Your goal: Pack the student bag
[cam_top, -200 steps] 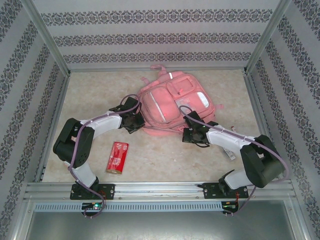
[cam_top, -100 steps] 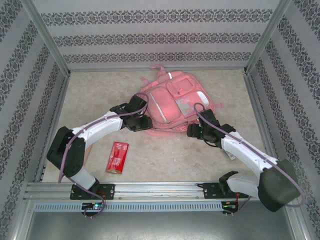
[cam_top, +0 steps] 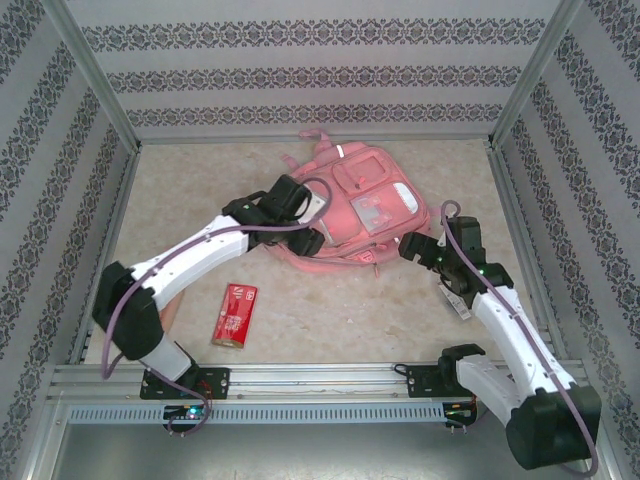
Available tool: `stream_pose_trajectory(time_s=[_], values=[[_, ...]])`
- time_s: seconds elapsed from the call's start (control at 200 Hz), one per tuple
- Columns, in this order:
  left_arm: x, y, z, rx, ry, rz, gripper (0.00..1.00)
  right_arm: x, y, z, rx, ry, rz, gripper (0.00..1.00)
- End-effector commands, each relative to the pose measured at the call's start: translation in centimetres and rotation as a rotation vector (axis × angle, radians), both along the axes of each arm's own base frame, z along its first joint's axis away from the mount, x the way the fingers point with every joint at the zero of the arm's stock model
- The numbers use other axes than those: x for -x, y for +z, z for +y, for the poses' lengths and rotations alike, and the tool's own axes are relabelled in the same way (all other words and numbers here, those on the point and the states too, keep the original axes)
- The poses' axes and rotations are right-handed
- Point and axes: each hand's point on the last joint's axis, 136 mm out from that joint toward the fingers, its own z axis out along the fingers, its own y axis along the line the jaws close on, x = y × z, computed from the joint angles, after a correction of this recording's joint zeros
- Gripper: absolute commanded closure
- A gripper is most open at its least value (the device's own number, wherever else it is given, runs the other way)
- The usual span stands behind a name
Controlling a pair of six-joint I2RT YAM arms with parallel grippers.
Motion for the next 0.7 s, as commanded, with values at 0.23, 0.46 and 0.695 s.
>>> stream_pose_trajectory(time_s=[0.23,0.46,0.695], values=[[-3.2,-5.1,-1.6,-0.317,-0.304,0.013,0.38,1.2,-1.9,1.1,-0.024,0.086,0.08,0.02],[-2.5,-7.7,-2.1,-0.404,-0.41,0.115,0.36,1.5,-2.4,1.0,-0.006,0.098,0.077,0.02],[-1.8,-9.9,-1.7,-0.451,-0.478,0.17,0.34,1.1,-2.3,1.6,-0.021,0.132,0.079,0.04]])
